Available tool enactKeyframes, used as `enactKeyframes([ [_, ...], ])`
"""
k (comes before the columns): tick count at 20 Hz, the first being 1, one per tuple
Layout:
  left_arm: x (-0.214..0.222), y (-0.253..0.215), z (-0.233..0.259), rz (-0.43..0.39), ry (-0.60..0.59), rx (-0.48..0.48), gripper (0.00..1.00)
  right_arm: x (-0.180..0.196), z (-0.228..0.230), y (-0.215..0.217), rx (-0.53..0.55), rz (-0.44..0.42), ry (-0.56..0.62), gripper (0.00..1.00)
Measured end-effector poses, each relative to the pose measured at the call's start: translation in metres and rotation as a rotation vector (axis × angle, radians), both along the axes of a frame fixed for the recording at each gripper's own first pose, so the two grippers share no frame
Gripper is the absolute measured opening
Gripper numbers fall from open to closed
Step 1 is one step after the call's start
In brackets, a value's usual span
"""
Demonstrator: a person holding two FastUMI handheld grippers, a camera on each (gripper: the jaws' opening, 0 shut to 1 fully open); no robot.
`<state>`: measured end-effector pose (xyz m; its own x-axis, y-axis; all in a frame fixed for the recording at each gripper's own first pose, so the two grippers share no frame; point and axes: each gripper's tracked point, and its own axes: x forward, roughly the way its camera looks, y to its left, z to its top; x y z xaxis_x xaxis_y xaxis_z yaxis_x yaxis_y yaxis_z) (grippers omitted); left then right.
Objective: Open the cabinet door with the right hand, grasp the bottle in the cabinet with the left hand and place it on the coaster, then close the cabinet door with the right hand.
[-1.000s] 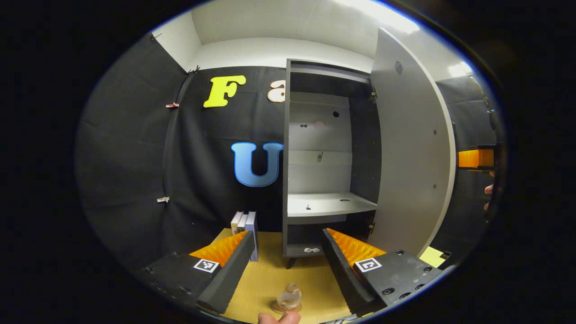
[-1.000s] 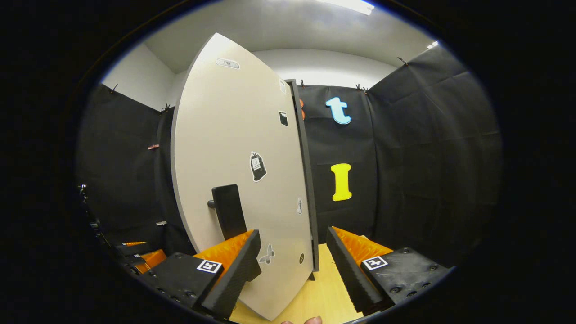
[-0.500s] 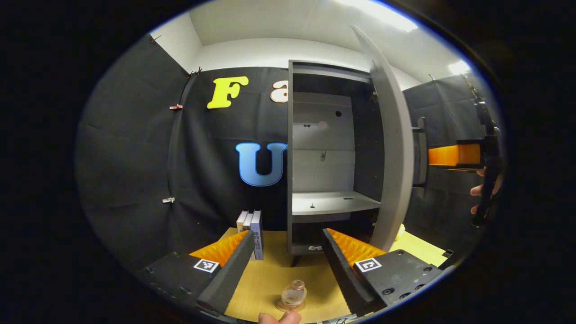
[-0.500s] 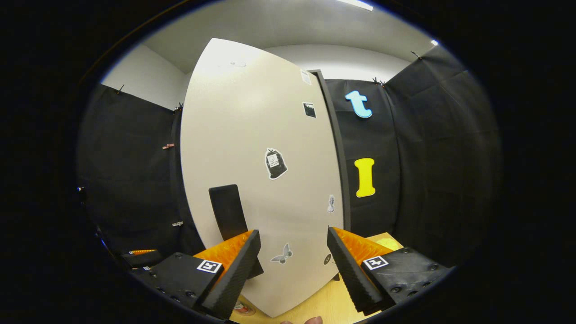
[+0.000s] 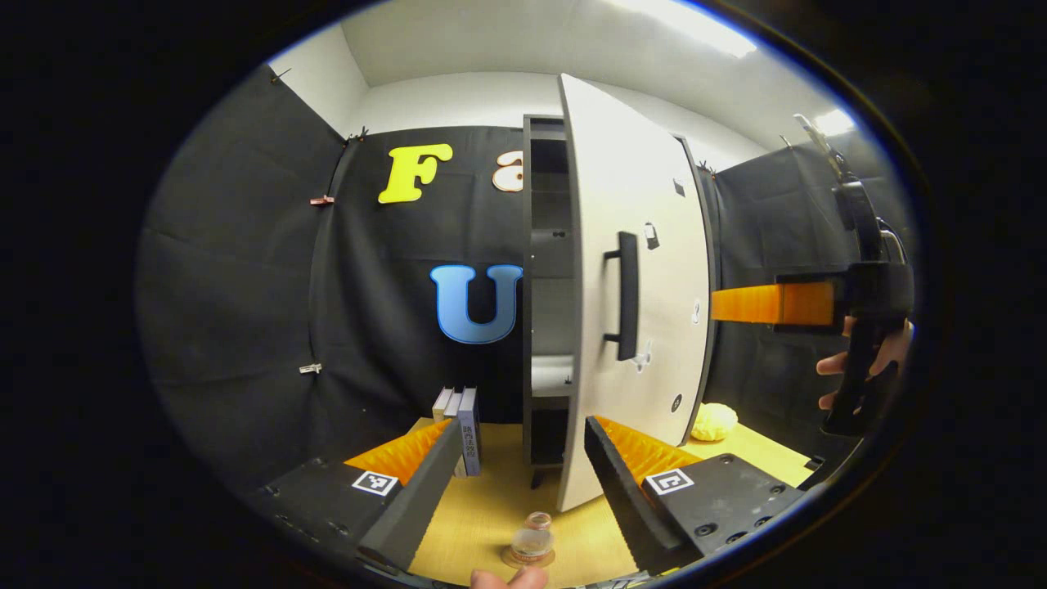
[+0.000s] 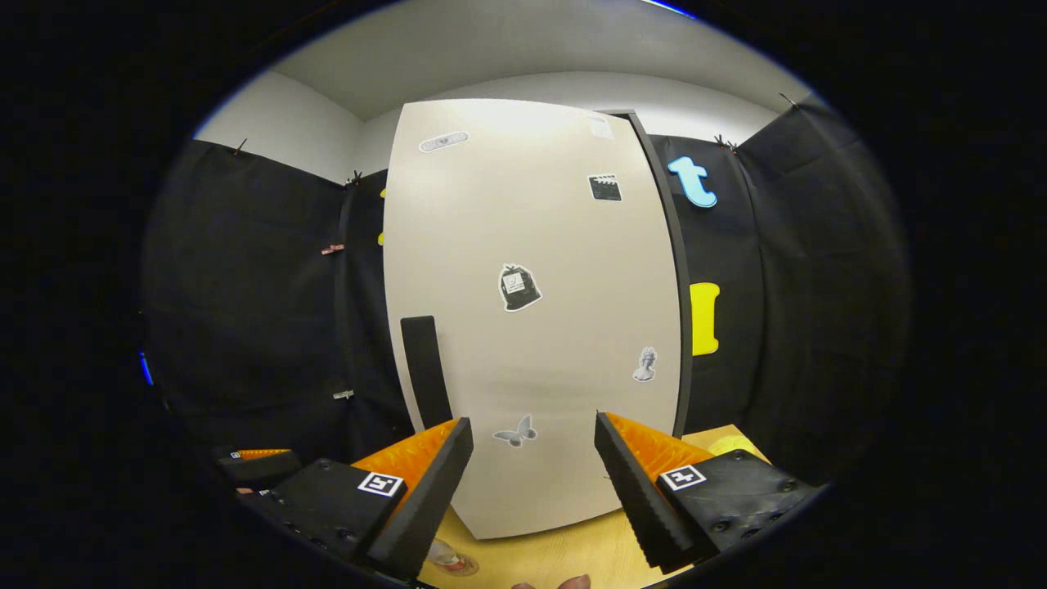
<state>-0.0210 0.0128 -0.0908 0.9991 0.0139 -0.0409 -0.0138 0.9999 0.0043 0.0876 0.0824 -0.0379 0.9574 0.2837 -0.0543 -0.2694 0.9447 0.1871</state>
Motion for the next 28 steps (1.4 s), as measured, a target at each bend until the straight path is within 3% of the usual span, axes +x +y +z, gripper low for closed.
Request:
enactKeyframes([
  [10, 0.021, -0.037, 0.037, -0.059, -0.063, -0.006, 0.94, -0.011, -0.003, -0.037, -0.049, -0.052, -0.016, 0.98],
  [21, 0.022, -0.059, 0.037, -0.087, -0.057, 0.003, 0.94, -0.026, -0.014, -0.11, -0.113, -0.182, -0.031, 0.98],
  [28, 0.025, -0.063, 0.033, -0.088, -0.047, -0.002, 0.94, -0.032, -0.017, -0.119, -0.115, -0.2, -0.019, 0.98],
])
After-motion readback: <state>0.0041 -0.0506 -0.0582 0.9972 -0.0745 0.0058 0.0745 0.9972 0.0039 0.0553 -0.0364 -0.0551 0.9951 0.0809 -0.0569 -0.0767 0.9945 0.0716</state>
